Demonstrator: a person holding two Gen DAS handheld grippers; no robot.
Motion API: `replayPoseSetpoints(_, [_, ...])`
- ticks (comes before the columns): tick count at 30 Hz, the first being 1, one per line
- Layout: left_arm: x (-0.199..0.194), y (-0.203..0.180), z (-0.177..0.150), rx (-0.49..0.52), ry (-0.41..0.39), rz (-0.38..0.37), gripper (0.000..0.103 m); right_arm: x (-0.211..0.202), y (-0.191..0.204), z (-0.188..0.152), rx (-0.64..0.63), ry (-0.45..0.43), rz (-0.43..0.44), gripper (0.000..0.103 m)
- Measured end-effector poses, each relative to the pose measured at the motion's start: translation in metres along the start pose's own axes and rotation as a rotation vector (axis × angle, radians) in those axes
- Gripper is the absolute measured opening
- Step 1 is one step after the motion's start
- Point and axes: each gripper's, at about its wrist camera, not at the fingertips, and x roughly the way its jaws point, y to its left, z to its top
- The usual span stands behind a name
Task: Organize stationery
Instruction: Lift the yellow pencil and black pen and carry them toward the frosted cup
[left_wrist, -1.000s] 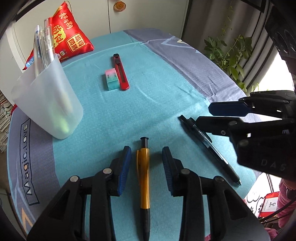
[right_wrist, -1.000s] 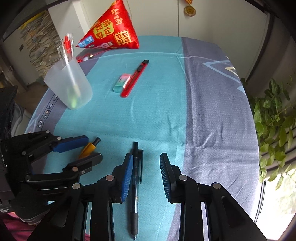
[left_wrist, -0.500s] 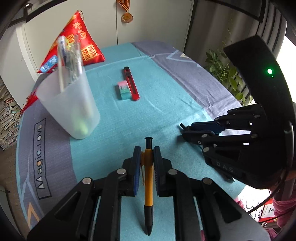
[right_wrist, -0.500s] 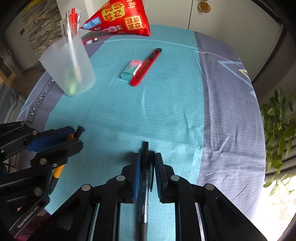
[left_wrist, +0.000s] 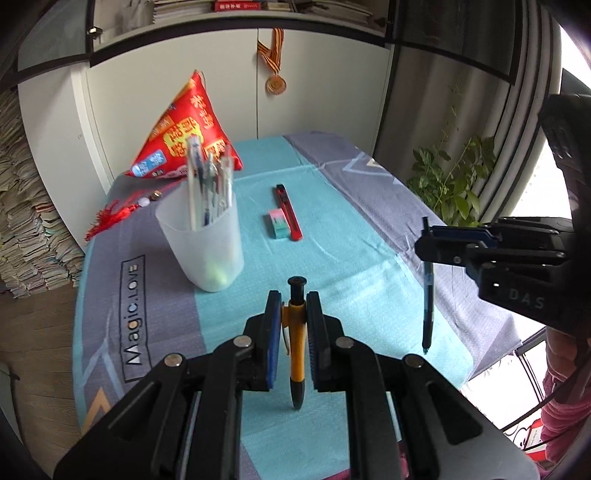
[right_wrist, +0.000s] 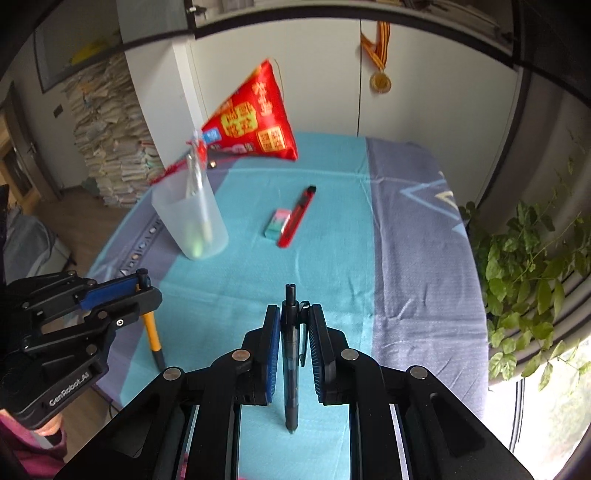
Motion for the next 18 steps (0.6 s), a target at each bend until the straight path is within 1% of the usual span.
replayPoseSetpoints(5, [-0.021, 0.009, 0.012, -0.013, -0.063, 0.025, 0.011, -0.024, 0.006, 0.003, 0.014, -0.079, 0.008, 0.016])
replayPoseSetpoints(9, [-0.035, 0.018, 0.031, -0.022, -0.117, 0.061, 0.011, -0.031, 0.010, 0.009, 0.029, -0.114, 0.023, 0.016])
replayPoseSetpoints(12, [-0.041, 0.031, 0.052, -0.040, -0.155, 0.093, 0.011, -0.033, 0.015, 0.012, 0.027, -0.127, 0.035, 0.016])
replayPoseSetpoints(18, [-0.045, 0.054, 0.093, -0.075, -0.219, 0.144, 0.011, -0.029, 0.020, 0.010, 0.022, -0.119, 0.048, 0.016])
